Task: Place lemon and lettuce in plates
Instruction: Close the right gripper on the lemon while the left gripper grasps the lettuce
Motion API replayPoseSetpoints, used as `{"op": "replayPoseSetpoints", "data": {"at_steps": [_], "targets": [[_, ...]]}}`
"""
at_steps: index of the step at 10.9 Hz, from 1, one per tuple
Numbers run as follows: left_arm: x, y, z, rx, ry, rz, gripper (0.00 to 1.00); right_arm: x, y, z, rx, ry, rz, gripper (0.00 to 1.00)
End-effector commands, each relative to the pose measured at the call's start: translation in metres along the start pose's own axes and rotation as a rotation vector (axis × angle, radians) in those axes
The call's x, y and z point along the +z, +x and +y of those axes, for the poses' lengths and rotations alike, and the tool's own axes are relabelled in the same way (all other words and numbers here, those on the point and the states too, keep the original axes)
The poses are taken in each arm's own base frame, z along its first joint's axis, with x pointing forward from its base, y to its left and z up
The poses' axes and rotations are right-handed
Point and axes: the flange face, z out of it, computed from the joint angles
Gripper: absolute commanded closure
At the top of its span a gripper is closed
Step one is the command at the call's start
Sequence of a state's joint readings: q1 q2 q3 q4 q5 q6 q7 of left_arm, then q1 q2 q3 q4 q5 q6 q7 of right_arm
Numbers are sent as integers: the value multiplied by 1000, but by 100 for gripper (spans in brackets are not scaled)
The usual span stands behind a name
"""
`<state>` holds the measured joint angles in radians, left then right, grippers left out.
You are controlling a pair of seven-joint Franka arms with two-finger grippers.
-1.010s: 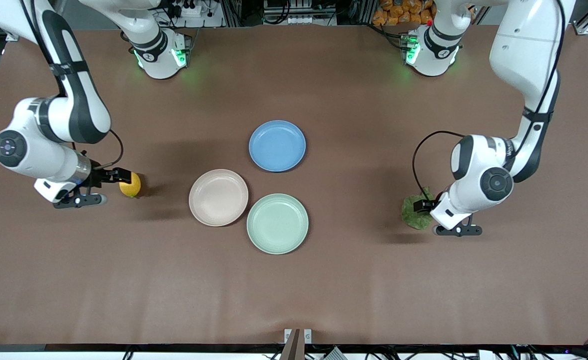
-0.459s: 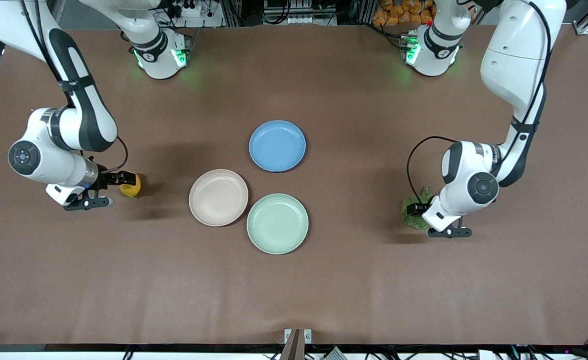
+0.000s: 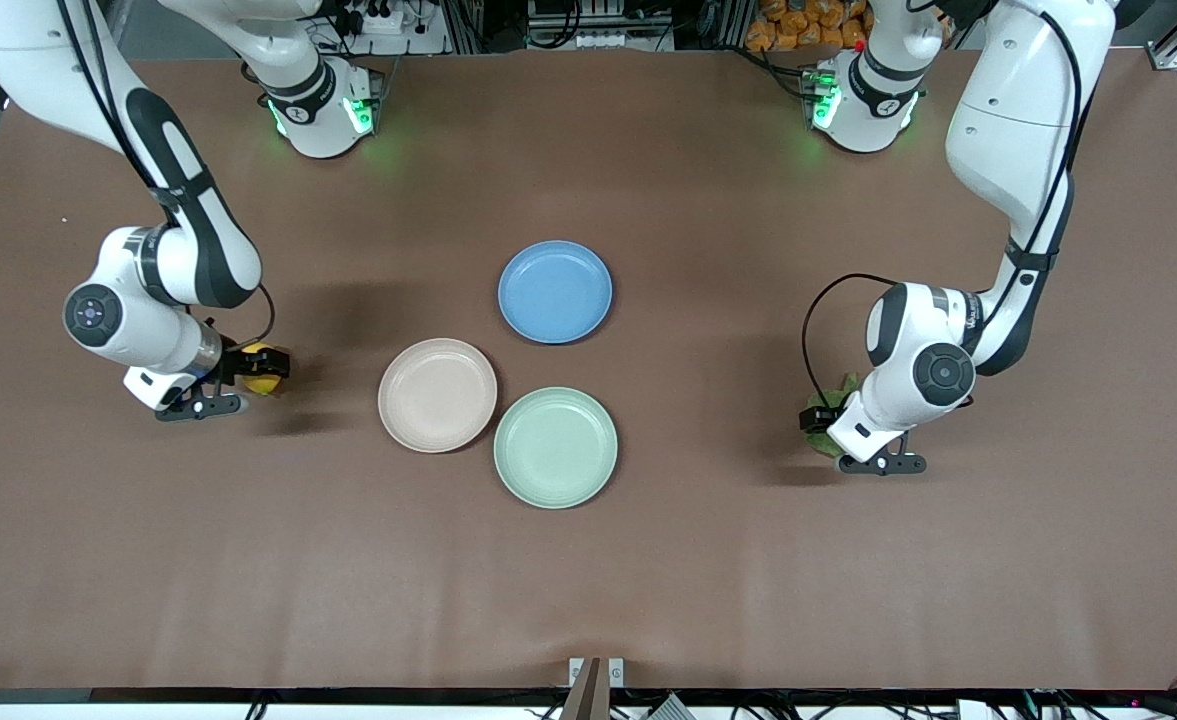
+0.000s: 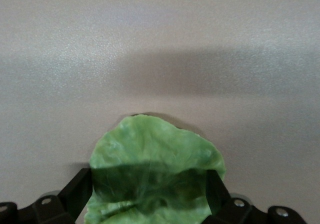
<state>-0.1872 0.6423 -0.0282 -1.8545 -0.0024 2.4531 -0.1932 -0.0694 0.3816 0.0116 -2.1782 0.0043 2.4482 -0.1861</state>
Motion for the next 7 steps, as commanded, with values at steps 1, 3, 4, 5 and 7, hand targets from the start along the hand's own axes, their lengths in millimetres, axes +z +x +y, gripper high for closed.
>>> {"op": "replayPoseSetpoints", "data": {"at_steps": [1, 3, 4, 5, 7], "targets": [[0, 4, 1, -8, -1, 16, 29, 17, -6, 18, -13, 18, -16, 0], [-2, 5, 0, 14, 6, 19, 62, 18, -8, 27, -32, 21, -17, 0], [-3, 6, 0, 33, 19, 25, 73, 17, -8, 26, -44, 20, -15, 17], [-4, 7, 0, 54, 37, 28, 80, 18, -9, 25, -46, 23, -27, 62], [-5, 9, -3, 61, 41, 30, 100, 17, -9, 22, -49, 25, -33, 91]]}}
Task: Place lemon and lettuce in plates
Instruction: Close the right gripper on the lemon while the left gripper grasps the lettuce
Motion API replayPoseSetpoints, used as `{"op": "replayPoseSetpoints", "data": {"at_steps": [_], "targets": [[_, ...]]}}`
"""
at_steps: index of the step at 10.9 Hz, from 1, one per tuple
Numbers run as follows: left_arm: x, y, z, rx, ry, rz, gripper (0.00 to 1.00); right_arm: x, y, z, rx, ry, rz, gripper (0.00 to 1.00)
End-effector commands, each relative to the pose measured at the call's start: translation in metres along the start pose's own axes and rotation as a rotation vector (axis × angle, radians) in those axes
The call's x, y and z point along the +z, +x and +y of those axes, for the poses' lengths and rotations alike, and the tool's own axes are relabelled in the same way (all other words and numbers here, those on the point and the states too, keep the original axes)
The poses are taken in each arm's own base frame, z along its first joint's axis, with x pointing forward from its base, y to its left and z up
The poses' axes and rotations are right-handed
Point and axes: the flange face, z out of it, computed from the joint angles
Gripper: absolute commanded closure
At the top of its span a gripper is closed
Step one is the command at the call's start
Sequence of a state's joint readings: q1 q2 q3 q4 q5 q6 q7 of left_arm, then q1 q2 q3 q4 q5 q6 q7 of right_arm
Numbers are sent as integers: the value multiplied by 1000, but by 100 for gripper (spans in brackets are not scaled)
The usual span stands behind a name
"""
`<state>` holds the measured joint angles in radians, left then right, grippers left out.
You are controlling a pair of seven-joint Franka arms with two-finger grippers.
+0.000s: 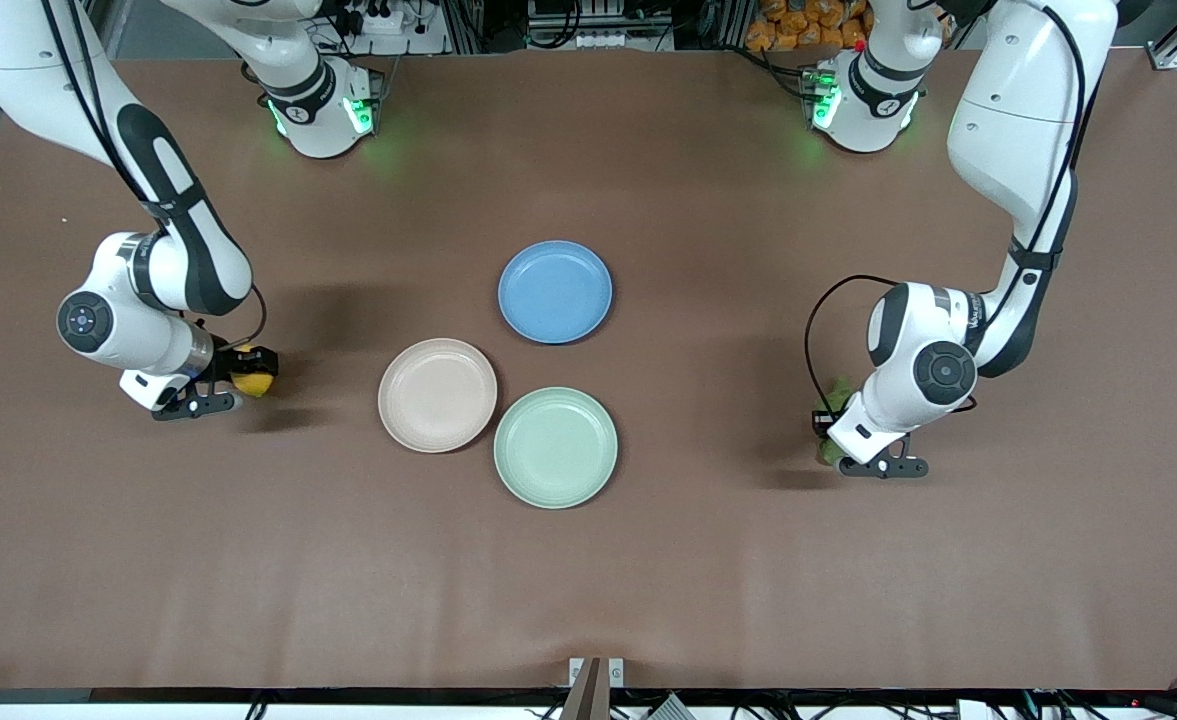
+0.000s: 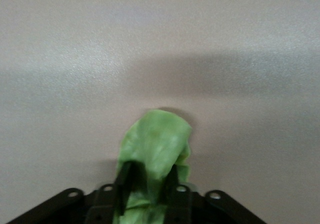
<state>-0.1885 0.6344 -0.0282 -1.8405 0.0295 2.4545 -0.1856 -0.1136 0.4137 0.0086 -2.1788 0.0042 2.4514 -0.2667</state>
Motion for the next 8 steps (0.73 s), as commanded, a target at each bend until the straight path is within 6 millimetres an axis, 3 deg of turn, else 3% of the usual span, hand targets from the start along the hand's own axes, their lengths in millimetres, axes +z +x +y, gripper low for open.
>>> {"op": "replayPoseSetpoints", "data": {"at_steps": [1, 4, 8], "targets": [[3, 5, -7, 38, 25, 6, 100, -1, -1, -5, -16, 16, -11, 91], [-21, 20, -3, 41, 38, -37, 100, -10, 1, -17, -3, 20, -35, 94], [-57, 38, 3, 32, 33, -50, 100, -30, 17, -66, 73, 7, -39, 97]]}}
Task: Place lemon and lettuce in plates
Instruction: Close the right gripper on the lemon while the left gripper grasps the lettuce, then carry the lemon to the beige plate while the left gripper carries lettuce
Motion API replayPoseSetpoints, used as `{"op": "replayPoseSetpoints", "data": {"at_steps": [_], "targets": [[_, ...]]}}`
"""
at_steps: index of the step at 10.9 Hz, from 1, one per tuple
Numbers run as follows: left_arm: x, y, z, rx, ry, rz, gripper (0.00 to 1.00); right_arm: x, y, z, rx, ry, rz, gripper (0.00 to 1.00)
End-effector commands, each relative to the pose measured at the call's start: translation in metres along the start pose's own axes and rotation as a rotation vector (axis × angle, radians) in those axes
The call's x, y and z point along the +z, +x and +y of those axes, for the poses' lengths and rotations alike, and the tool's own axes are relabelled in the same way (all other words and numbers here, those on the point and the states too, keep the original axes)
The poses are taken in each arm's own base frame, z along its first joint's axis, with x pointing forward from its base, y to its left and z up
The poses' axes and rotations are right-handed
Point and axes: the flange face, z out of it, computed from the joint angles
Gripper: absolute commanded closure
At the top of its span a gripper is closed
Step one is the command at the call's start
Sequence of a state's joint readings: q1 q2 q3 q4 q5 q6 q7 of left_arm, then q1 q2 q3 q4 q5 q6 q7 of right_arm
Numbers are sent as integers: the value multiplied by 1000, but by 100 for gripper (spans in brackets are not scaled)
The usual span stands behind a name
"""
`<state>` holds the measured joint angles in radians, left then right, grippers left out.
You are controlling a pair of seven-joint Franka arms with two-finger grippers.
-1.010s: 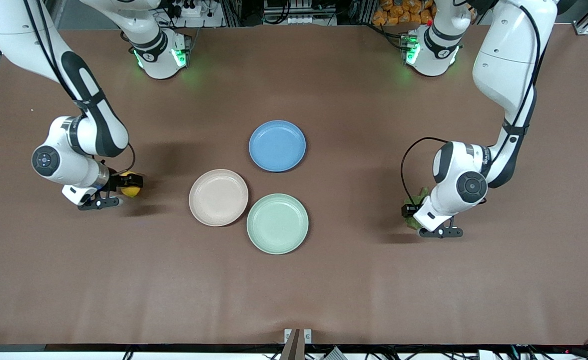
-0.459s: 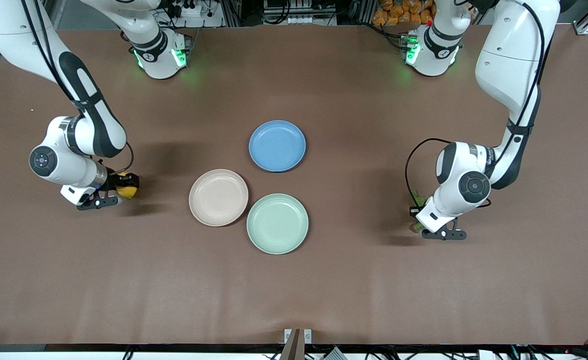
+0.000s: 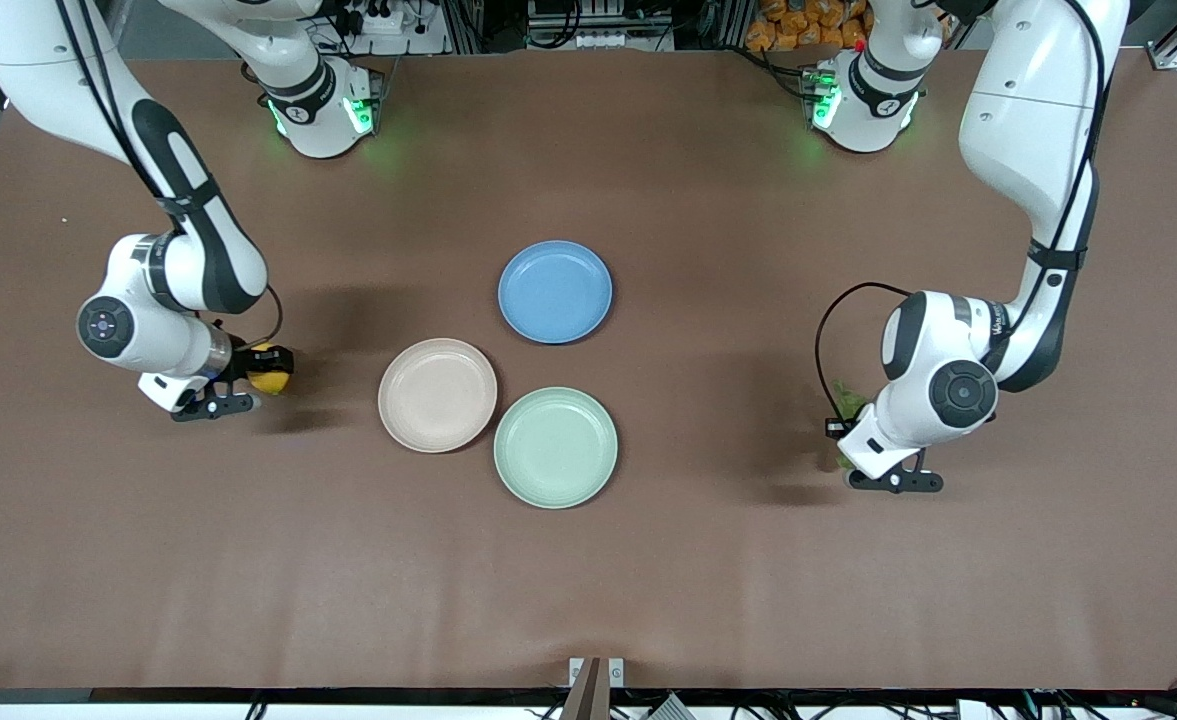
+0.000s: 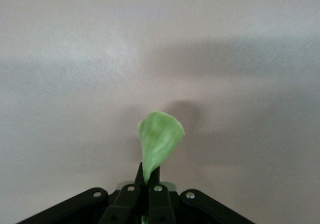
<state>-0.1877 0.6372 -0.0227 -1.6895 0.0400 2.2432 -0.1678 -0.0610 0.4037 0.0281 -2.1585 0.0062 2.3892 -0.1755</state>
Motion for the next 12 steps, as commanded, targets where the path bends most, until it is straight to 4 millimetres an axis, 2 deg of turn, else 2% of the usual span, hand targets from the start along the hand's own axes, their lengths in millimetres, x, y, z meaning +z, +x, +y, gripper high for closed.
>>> {"op": "replayPoseSetpoints", "data": {"at_steps": [1, 2, 3, 5, 8, 10, 12], "targets": [[-23, 13, 6, 16, 5, 9, 100, -28, 10, -36, 72, 0, -11, 98], [-34, 18, 9, 12, -1, 21, 100, -32, 14, -49, 90, -3, -15, 98], [-45, 20, 25, 26, -17, 36, 100, -34, 18, -63, 113, -8, -12, 98], [-61, 24, 44, -13, -102, 46, 100, -43, 28, -97, 175, -16, 11, 98], [-80, 23, 89, -69, -200, 55, 100, -58, 42, -147, 268, 4, 49, 98], [-99, 21, 130, -124, -277, 63, 100, -61, 48, -167, 327, 93, 46, 97], [-104, 20, 167, -178, -336, 54, 100, -60, 54, -182, 357, 130, 45, 97]]}}
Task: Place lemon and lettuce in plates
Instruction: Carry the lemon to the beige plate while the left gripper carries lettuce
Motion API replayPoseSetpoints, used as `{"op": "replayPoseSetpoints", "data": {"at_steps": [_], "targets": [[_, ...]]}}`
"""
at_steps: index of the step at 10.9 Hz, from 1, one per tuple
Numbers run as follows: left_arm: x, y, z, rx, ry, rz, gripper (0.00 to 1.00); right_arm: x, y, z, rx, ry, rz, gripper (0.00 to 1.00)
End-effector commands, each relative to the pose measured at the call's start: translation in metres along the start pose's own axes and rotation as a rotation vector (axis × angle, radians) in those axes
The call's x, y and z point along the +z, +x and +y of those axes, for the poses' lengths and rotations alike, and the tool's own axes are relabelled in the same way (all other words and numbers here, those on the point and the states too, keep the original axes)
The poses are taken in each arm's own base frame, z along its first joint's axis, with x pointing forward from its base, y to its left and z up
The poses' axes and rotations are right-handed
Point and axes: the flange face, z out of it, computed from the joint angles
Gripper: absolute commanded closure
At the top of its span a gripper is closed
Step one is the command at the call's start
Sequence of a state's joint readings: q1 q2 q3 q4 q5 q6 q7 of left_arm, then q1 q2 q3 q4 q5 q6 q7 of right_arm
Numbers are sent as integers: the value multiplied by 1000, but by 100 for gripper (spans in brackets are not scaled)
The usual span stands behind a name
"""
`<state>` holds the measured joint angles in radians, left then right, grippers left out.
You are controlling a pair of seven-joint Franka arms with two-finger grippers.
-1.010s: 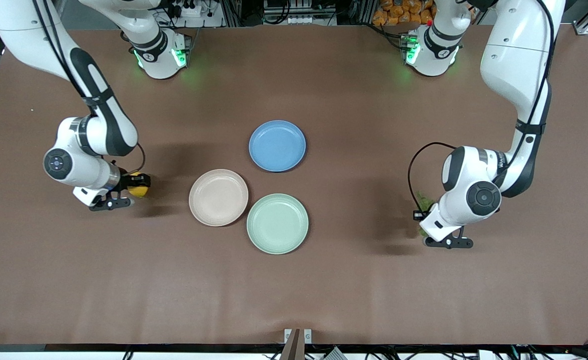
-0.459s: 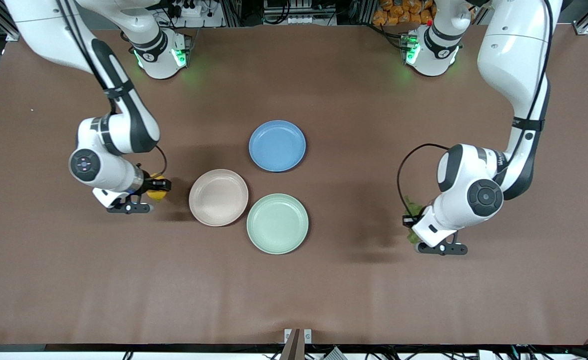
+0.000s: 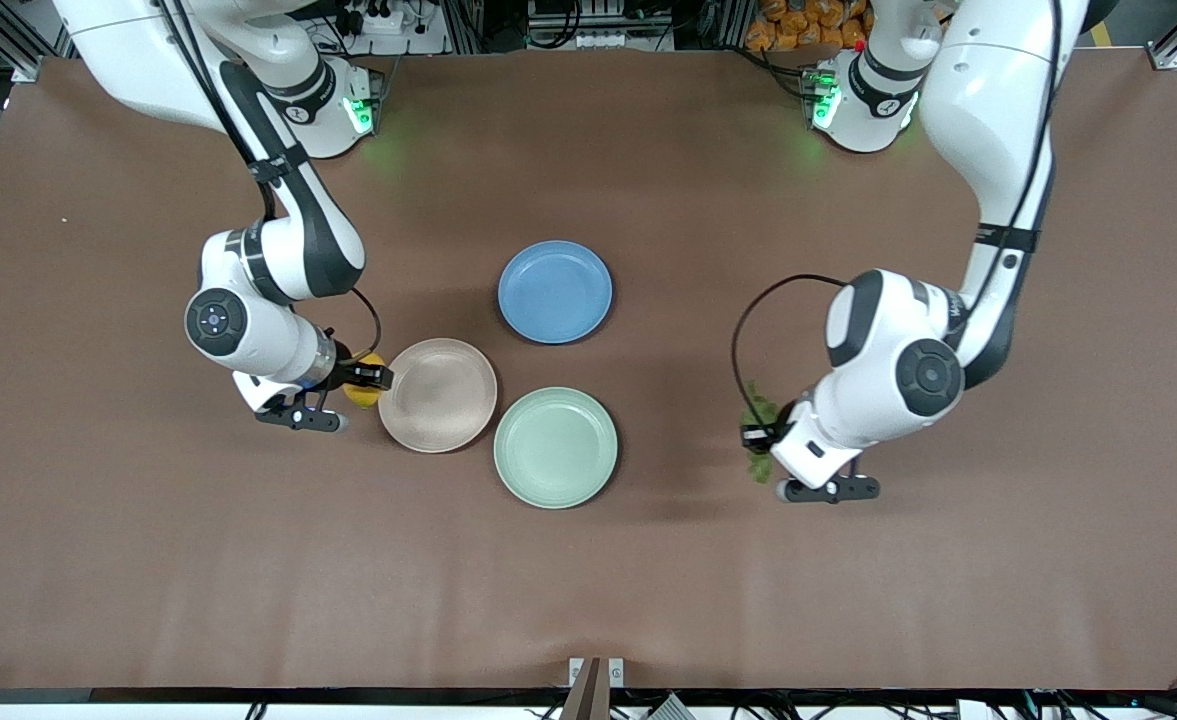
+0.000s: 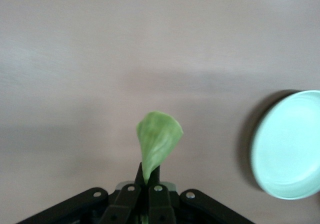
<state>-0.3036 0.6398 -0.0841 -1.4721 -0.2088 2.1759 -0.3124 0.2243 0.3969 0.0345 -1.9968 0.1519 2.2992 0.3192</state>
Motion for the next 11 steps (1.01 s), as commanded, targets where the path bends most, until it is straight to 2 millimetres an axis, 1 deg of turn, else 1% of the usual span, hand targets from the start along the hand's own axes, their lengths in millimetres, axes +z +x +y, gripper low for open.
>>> {"op": "replayPoseSetpoints", "data": {"at_steps": [1, 3, 5, 6, 7, 8, 9, 11], "targets": [[8, -3, 53, -100, -86, -12, 100, 0, 10, -22, 87, 53, -9, 97], [15, -9, 80, -134, -158, 13, 100, 14, 8, -50, 122, 46, -14, 96], [28, -18, 101, -134, -199, 28, 100, 18, 9, -65, 159, 46, -10, 91], [35, -21, 108, -142, -219, 36, 100, 19, 8, -72, 170, 45, -9, 87], [45, -27, 118, -144, -237, 44, 100, 22, 8, -73, 167, 34, -10, 60], [55, -28, 121, -156, -254, 50, 100, 23, 8, -70, 168, 28, -15, 13], [65, -32, 128, -161, -267, 54, 100, 24, 9, -67, 167, 22, -18, 0], [84, -43, 144, -171, -296, 70, 100, 22, 11, -62, 174, 19, -22, 0]]}}
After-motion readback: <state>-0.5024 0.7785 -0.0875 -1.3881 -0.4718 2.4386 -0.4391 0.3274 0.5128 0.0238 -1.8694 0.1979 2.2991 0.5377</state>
